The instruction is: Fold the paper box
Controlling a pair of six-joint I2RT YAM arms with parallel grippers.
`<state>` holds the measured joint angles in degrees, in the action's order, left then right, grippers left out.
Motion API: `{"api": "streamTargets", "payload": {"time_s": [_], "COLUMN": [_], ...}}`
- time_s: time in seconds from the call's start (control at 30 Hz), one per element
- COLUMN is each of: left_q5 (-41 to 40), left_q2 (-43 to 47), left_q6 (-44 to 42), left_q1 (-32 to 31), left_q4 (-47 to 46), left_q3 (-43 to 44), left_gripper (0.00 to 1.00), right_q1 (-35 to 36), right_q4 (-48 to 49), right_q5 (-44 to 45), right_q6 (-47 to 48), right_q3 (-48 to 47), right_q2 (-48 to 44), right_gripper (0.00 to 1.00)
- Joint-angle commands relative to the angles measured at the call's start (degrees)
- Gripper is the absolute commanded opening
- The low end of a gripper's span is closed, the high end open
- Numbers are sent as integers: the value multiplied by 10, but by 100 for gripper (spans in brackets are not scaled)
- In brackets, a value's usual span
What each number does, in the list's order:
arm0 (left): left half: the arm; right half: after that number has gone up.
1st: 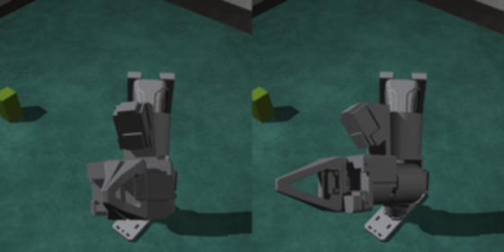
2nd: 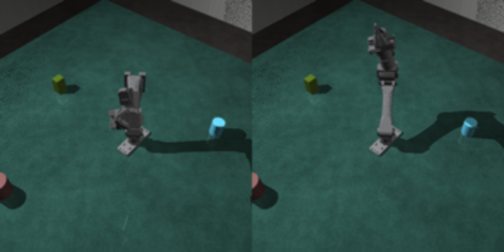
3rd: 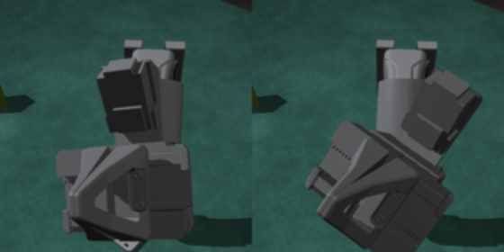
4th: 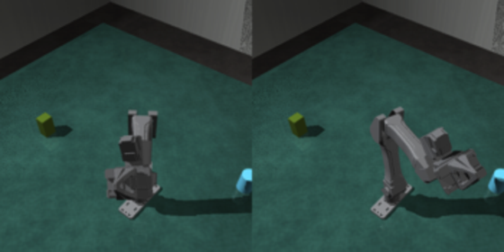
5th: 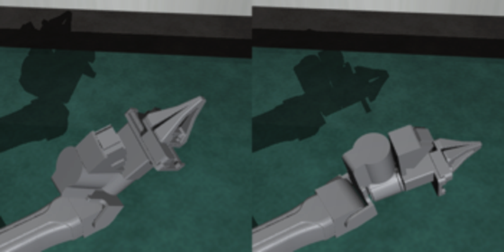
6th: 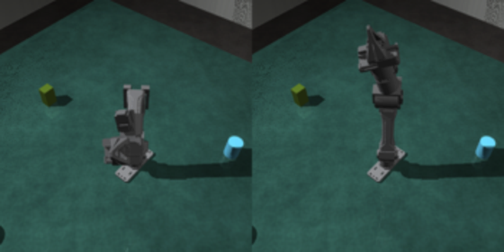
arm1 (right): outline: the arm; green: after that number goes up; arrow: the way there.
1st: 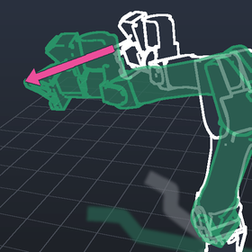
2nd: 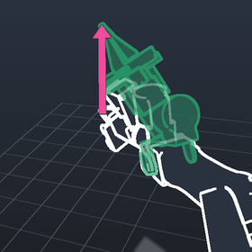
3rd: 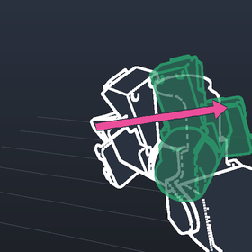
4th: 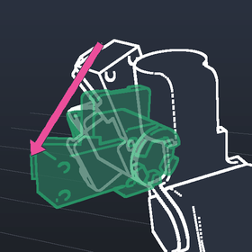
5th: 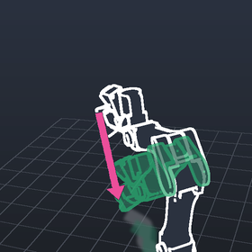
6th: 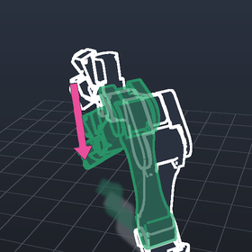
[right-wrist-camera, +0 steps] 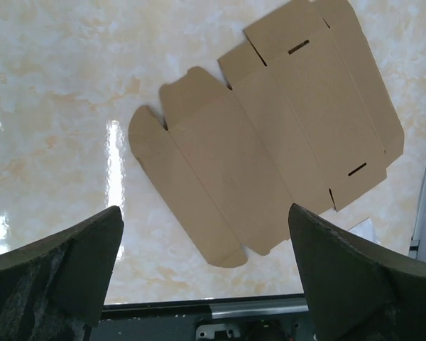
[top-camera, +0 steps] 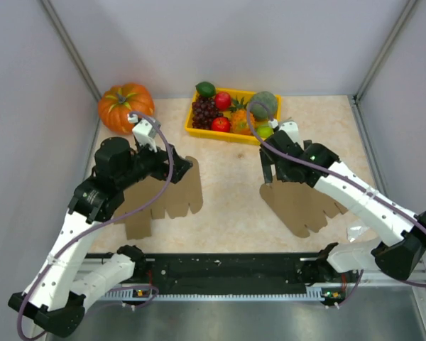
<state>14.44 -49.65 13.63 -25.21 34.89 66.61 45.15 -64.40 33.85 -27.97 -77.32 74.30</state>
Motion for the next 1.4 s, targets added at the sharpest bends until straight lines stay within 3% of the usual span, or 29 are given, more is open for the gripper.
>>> {"api": "streamTargets", "payload": {"time_s": [0.0, 0.1, 0.23, 0.3, 0.37, 0.4, 0.5, 0.63, 0.77, 0.93, 1.03, 1.17, 1.37], "left_q5": [153, 258, 205, 190, 138, 127, 110, 76, 49, -43, -104, -181, -272], "left_q2": [-16, -62, -138, -191, -266, -297, -423, -524, -596, -620, -631, -636, -661], "left_q6": [37, 142, 216, 291, 379, 407, 499, 578, 615, 651, 665, 678, 670], "left_q1": [-2, -25, -167, -201, -254, -268, -313, -353, -367, -375, -388, -403, -411], "left_q4": [-68, -175, -272, -403, -494, -592, -711, -833, -836, -824, -801, -765, -800], "left_q3": [-43, -105, -159, -192, -244, -255, -252, -246, -207, -197, -191, -191, -188], "left_gripper": [91, 92, 93, 92, 92, 93, 91, 88, 88, 85, 77, 77, 80], "right_q1": [-33, -97, -277, -369, -447, -474, -555, -600, -649, -654, -654, -654, -654], "right_q4": [57, 124, 229, 279, 304, 315, 346, 394, 425, 437, 443, 460, 466], "right_q5": [-36, -101, -250, -292, -312, -323, -320, -275, -322, -318, -329, -368, -382], "right_q6": [5, 11, -11, -26, -41, -45, -28, 21, 38, 39, 26, 1, -10], "right_q3": [-20, 38, 179, 214, 253, 264, 287, 291, 259, 237, 242, 267, 279], "right_q2": [-10, -35, -79, -85, -73, -65, -30, 5, 94, 156, 182, 181, 193], "right_gripper": [99, 99, 99, 98, 97, 94, 93, 93, 93, 91, 91, 90, 90]}}
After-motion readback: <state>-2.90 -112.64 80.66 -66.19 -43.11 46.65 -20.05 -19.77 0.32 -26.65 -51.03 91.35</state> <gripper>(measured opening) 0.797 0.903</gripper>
